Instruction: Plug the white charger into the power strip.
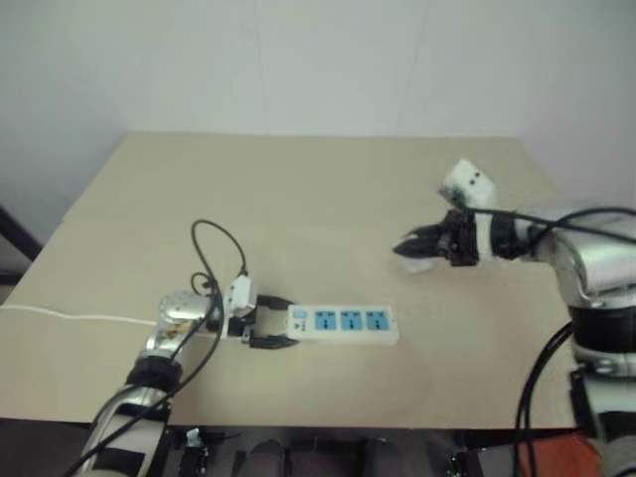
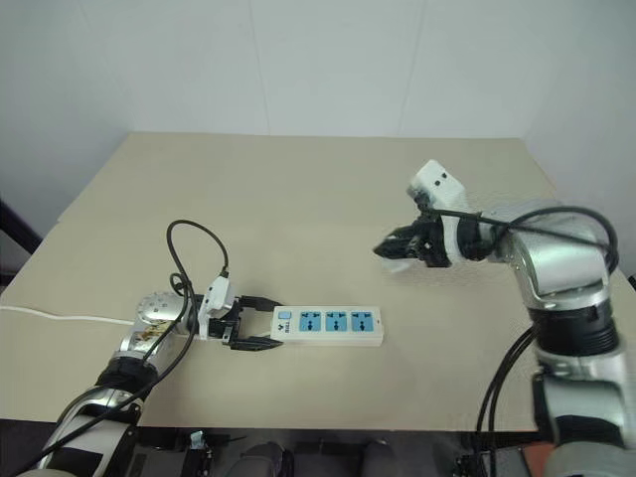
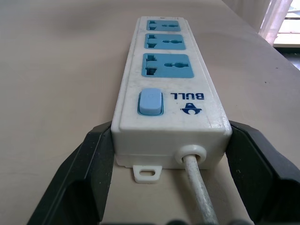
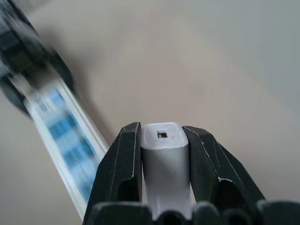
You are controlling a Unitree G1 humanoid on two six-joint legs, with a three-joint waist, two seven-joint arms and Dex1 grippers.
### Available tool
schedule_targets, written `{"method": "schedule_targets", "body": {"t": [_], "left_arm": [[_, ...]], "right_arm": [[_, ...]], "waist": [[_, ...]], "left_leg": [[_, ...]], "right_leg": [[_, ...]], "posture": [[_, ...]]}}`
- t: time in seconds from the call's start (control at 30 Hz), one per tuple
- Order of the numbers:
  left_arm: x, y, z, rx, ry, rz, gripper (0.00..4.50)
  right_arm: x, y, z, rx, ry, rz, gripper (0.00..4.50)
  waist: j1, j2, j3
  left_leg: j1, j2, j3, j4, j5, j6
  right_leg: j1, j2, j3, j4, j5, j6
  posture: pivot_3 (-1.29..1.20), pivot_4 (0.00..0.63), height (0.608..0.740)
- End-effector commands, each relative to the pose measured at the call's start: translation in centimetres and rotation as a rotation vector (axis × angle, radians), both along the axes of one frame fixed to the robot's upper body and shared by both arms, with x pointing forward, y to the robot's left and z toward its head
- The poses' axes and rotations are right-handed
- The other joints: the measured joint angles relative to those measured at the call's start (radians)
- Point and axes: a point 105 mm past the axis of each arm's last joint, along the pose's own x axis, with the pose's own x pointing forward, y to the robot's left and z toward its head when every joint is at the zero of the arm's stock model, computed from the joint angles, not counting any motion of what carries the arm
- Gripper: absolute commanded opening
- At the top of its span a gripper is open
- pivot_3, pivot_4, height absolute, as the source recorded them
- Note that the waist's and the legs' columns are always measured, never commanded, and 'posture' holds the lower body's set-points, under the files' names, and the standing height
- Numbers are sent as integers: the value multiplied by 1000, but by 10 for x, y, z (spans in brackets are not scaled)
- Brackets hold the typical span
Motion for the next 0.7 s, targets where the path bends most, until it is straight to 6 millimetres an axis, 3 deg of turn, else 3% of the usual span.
{"method": "schedule_targets", "body": {"t": [0.03, 0.13, 0.27, 0.5, 0.7], "left_arm": [[-3, 0, -9, 44, 22, -10, 3219], [-1, 5, -10, 48, 22, 15, 3219], [0, 8, -10, 47, 20, 28, 3219], [0, 6, -10, 36, 28, 30, 3219], [2, 7, -7, 41, 21, 27, 3219]], "right_arm": [[-8, 17, 19, 194, -110, 49, 1151], [-10, 42, 2, 310, -122, 89, 1151], [-11, 58, -10, 438, -86, 124, 1151], [-22, 70, -21, 685, -127, 248, 1151], [-22, 80, -41, 669, -167, 335, 1151]], "waist": [[0, 0, 0], [-1, 1, -1], [-6, 1, -1], [-11, 1, -1], [-14, 2, -2]], "left_leg": [[0, 0, 0, 0, 0, 0], [1, 0, 0, 0, 0, 0], [1, 0, 0, 0, 0, 0], [3, 0, 0, 0, 0, 0], [4, 0, 0, 0, 0, -1]], "right_leg": [[0, 0, 0, 1, 0, 0], [0, 0, 0, 1, 0, 0], [1, 0, 0, 2, 0, 0], [2, 0, 0, 1, 0, 0], [2, 1, 1, 2, 0, 0]], "posture": [[0, 150, 740], [0, 150, 740], [0, 150, 740], [0, 150, 740], [0, 150, 740]]}}
